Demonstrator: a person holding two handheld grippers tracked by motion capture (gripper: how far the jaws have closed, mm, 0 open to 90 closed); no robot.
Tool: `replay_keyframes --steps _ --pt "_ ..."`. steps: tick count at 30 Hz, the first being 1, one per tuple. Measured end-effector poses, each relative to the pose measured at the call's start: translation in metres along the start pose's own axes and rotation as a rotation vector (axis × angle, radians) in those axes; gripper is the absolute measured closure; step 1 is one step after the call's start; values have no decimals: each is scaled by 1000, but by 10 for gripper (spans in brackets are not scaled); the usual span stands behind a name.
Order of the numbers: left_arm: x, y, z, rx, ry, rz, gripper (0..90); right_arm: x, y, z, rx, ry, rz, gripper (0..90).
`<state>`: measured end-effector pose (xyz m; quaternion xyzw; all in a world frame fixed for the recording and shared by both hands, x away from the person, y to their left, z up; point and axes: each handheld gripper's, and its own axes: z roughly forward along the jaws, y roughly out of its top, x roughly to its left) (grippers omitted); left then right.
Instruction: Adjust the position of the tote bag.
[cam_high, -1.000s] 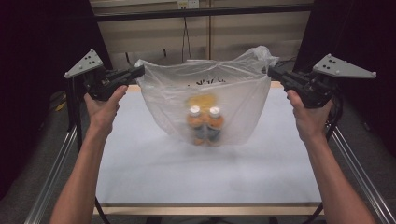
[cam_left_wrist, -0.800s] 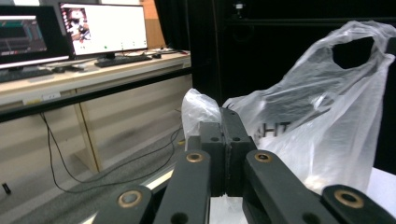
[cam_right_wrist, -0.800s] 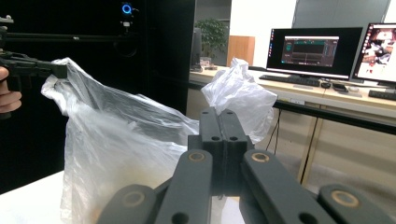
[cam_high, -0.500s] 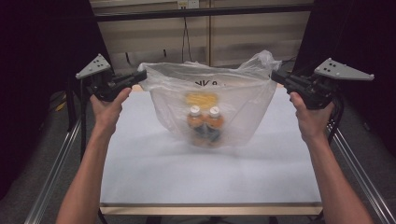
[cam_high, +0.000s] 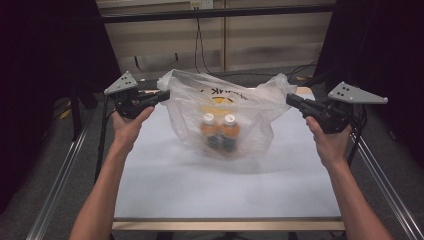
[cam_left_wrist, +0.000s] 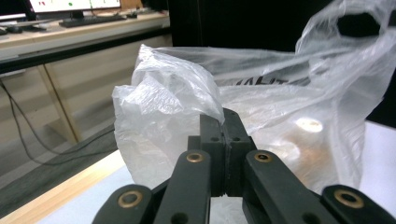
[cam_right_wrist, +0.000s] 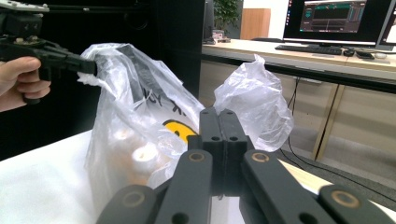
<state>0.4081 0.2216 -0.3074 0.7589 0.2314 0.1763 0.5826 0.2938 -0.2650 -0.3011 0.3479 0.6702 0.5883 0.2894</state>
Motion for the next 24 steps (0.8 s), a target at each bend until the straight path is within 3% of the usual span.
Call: replay_keyframes --steps 2,5,6,11,12,14,17,20,24 --pt "1 -1 -7 6 11 6 900 5 -2 -6 -1 -3 -10 900" --pt "3 -4 -21 -28 19 -6 900 5 -6 -14 -6 -24 -13 900" --pt "4 -6 -26 -49 23 -26 900 3 -9 -17 -4 -34 -3 900" --pt "8 -14 -45 -69 62 -42 900 -4 -24 -23 22 -57 32 900" --pt "7 -15 -47 -78 45 -45 900 -3 -27 -23 37 -52 31 900" --pt "5 -18 -48 -42 69 -20 900 1 -33 -22 65 -57 13 900" --pt "7 -27 -46 2 84 -22 900 5 -42 -18 103 -60 12 900" --pt "11 -36 -44 26 69 -36 900 6 -49 -12 126 -51 19 900" --pt "11 -44 -40 72 68 -9 900 5 -51 -8 137 -45 24 900"
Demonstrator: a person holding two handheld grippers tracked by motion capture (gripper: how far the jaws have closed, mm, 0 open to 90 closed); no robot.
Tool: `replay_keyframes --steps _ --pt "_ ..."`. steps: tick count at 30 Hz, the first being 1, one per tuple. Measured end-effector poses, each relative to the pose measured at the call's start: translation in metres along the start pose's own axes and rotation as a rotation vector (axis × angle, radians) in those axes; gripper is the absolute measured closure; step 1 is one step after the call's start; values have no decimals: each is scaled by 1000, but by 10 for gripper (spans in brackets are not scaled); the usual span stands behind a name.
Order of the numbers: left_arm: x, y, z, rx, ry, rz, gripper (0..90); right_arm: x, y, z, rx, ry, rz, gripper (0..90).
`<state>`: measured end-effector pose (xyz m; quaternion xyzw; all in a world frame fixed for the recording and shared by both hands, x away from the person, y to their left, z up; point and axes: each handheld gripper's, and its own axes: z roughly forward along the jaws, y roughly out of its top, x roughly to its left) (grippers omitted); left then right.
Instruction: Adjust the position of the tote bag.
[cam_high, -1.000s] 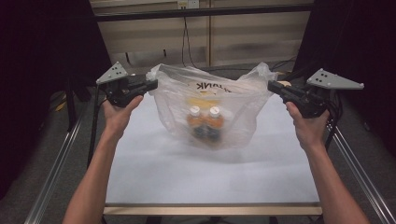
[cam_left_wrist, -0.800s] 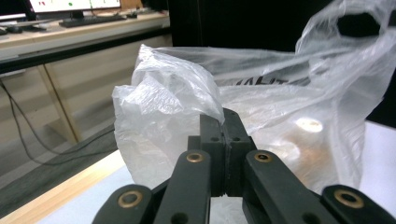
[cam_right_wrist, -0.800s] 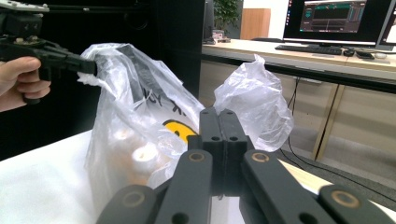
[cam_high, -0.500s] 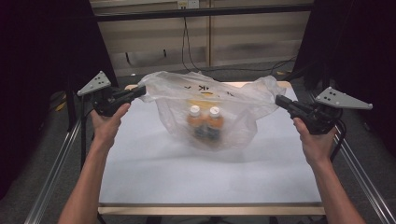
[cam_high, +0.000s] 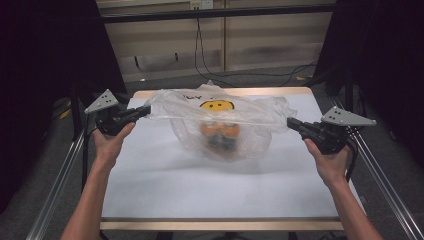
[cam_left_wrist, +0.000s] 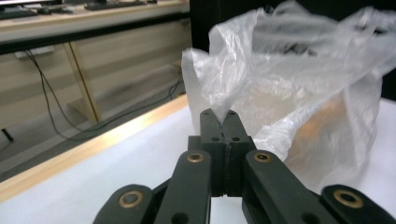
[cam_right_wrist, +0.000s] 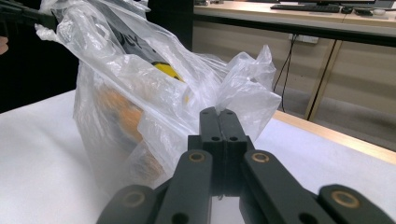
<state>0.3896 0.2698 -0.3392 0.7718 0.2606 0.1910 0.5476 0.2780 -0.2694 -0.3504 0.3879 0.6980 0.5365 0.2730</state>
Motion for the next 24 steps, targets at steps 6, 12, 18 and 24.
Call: replay_keyframes --steps 6,12,18,24 --pt "1 -13 8 41 -12 -5 900 -5 -11 9 47 -4 15 900" --pt "5 -24 20 101 -6 -9 900 -8 -19 19 92 -9 10 900" --pt "4 -35 32 224 27 16 900 -9 -32 33 154 -14 1 900" --pt "8 -57 29 221 0 -19 900 -8 -42 44 201 -13 -4 900"
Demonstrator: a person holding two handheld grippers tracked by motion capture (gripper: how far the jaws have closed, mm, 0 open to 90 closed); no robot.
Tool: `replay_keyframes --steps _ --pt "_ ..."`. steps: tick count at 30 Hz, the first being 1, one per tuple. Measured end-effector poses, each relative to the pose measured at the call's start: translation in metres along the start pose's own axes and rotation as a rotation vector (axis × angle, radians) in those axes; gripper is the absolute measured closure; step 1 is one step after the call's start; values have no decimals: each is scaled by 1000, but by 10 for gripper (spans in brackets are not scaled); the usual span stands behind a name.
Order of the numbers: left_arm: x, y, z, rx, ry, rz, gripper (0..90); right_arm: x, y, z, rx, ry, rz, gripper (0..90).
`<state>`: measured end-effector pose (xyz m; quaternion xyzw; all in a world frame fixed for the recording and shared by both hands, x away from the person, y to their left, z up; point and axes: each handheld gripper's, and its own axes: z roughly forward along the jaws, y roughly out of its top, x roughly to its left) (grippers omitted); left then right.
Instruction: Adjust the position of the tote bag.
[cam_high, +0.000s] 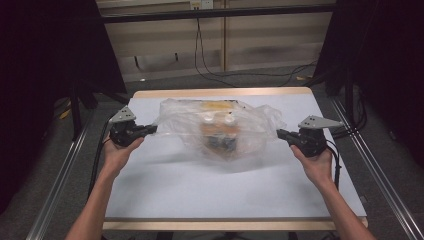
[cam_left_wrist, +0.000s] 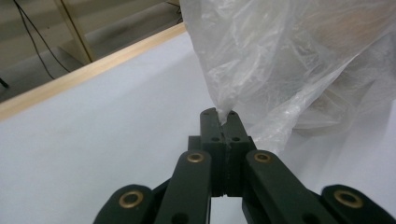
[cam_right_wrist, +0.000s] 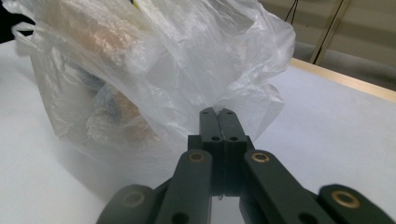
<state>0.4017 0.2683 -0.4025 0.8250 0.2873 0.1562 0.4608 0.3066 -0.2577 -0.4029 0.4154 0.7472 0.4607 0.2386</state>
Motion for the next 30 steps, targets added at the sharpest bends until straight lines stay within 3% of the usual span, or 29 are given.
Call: replay_keyframes --steps 6,11,17,30 --pt "6 -13 15 24 -2 -36 900 2 -4 15 44 -20 -26 900" --pt "5 -21 34 93 18 -30 900 -3 -11 31 99 -47 -39 900" --pt "2 -32 52 158 -4 -35 900 -8 -28 44 180 -59 -47 900" --pt "-11 -43 66 253 -47 32 900 -9 -47 60 277 -49 -54 900"
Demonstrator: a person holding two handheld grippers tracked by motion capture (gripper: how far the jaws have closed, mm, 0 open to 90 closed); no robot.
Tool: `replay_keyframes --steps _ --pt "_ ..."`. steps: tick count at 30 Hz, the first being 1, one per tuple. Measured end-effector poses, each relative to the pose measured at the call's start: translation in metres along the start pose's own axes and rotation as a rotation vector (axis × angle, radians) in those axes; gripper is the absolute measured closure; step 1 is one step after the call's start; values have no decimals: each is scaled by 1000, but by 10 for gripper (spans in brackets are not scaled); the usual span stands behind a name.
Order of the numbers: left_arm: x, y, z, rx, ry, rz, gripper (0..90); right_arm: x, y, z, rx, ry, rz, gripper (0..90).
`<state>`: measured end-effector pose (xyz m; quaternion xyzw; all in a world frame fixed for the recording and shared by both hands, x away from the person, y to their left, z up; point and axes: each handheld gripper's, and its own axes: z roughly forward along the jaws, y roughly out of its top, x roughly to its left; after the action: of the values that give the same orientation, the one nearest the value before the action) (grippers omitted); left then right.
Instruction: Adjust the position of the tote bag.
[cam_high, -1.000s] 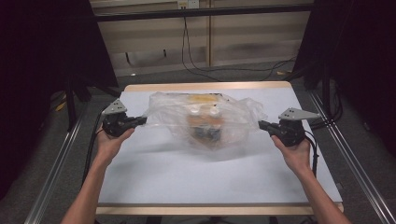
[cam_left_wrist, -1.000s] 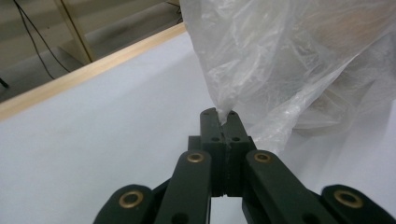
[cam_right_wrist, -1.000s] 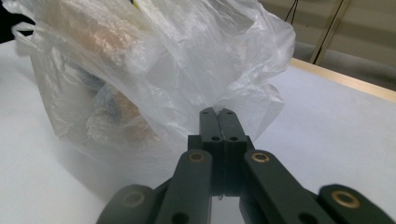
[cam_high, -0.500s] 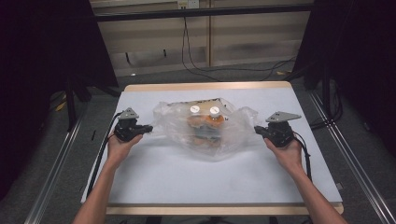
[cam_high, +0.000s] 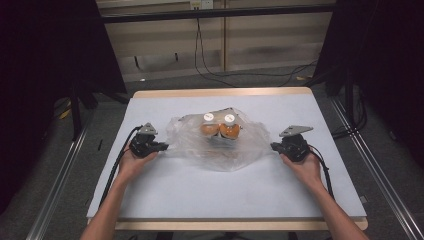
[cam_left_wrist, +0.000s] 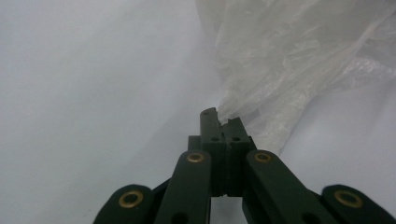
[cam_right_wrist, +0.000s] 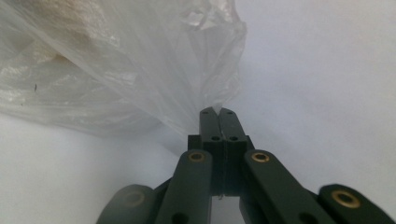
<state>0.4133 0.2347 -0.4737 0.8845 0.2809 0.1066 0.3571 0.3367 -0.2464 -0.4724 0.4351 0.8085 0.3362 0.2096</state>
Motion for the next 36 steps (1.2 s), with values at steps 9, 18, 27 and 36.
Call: replay_keyframes --steps 9,18,27,36 --pt "-5 -4 4 7 -26 -6 891 2 -9 7 27 28 11 900" --pt "-7 -5 -16 -88 -33 -27 648 -1 -3 -17 -116 57 17 737" --pt "-18 -6 -55 -204 -36 -16 413 3 0 -49 -249 129 33 471" --pt "-33 7 -84 -320 -41 38 367 6 14 -70 -321 146 11 360"
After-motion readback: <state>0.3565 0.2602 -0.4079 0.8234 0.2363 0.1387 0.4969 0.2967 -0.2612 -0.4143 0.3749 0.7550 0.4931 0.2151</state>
